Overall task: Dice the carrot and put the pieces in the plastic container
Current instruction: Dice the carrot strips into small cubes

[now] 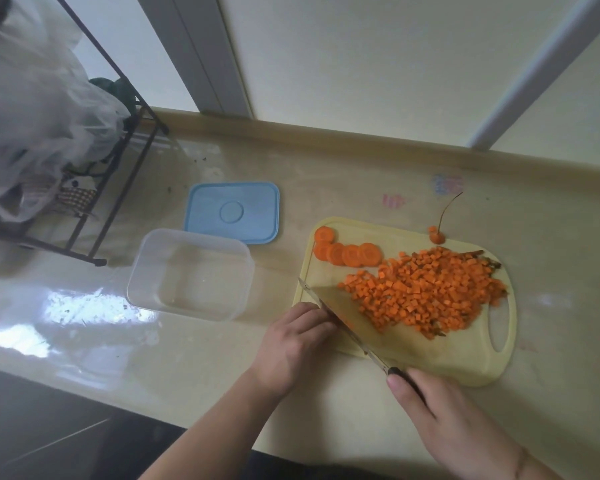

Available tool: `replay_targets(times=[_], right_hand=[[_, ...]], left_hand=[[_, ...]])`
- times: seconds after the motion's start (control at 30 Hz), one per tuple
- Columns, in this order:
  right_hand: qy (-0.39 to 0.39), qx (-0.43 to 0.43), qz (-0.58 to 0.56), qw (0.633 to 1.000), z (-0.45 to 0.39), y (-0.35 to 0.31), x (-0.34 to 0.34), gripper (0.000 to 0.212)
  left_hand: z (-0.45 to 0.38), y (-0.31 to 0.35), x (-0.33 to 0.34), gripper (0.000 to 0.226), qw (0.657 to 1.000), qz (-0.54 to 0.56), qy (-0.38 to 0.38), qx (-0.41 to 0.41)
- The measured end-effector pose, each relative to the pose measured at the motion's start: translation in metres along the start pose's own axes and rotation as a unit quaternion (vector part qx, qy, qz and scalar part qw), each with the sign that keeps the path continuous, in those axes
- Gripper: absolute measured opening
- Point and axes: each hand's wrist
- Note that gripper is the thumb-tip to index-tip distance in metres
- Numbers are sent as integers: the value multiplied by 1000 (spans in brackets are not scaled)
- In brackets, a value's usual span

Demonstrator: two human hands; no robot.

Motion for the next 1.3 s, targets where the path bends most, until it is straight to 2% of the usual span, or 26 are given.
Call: replay_targets(times=[0.17,0.4,0.57,0.73,0.87,0.97,1.07,1.13,1.2,1.27,1.3], right_hand=[[0,-1,14,1000,-1,3,2,68],[-8,-4,70,998,-19,-7,15,66],[1,-2,44,999,-26,-7,15,58],[12,49,0,999,-18,8,-3,66],[-11,42,-58,997,-14,-3,-16,45],[28,37,-70,996,-9,-3,-27,51],[64,34,-4,997,-5,6,-42,70],[70,30,92,993,-4,10,-50,77],[83,21,214,973,-4,13,-56,73],[94,-12,310,946,-7,18,-57,60],[91,-21,343,935,-8,20,-57,55]], left_hand=[[1,-6,1,16,1000,16,-10,-9],[-1,-5,2,21,1000,26,-1,-4],[4,-4,4,23,999,-19,19,-19],[2,-9,10,19,999,14,26,-40],[-23,-4,20,20,997,42,44,-46],[-42,4,27,16,994,60,58,-67],[-40,2,23,25,992,74,32,-96],[-31,2,15,31,994,65,12,-90],[-22,10,6,28,994,51,60,-77],[-19,23,-3,25,987,39,148,-57],[-22,30,-6,24,985,32,164,-42]])
Point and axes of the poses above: each hand's wrist, its own z-axis away from the middle knuckle, its own x-axis out of the palm, y = z × x, and after that the axes turned 8 degrees about z, right-handed
